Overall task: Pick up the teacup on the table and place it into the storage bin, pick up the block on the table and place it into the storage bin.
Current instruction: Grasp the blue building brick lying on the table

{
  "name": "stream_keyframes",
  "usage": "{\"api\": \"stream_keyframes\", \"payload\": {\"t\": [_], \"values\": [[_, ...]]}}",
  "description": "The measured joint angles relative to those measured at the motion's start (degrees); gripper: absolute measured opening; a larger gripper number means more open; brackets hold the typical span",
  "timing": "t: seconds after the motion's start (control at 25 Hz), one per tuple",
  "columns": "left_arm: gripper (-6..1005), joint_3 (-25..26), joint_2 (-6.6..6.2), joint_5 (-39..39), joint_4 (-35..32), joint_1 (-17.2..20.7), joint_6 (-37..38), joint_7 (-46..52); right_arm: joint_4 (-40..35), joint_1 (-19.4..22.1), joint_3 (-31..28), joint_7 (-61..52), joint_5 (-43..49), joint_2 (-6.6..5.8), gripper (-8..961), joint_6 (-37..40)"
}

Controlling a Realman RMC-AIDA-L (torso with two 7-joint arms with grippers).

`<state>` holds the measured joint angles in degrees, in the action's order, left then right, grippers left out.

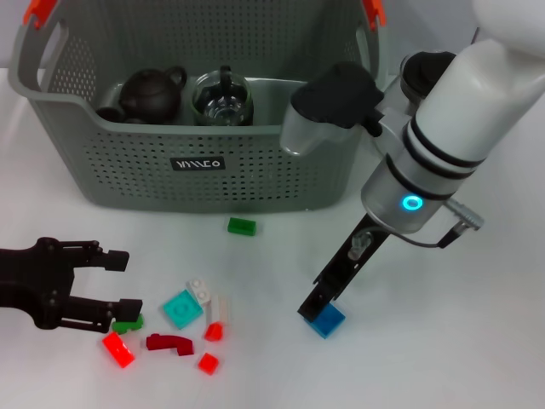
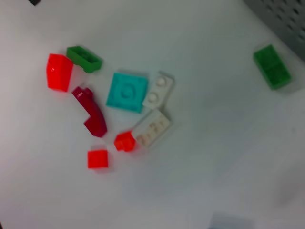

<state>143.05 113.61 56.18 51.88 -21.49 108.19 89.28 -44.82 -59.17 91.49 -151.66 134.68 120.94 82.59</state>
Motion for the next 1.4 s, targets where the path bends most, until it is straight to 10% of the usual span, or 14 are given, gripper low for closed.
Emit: {"api": "stream_keyframes", "payload": {"t": [1.4], "values": [[861, 0.41, -0.24, -0.90, -3.04, 0.38, -0.33, -3.01, 0.89, 1.26, 12.19, -9.70, -2.12, 0.09, 719, -7.82]]}}
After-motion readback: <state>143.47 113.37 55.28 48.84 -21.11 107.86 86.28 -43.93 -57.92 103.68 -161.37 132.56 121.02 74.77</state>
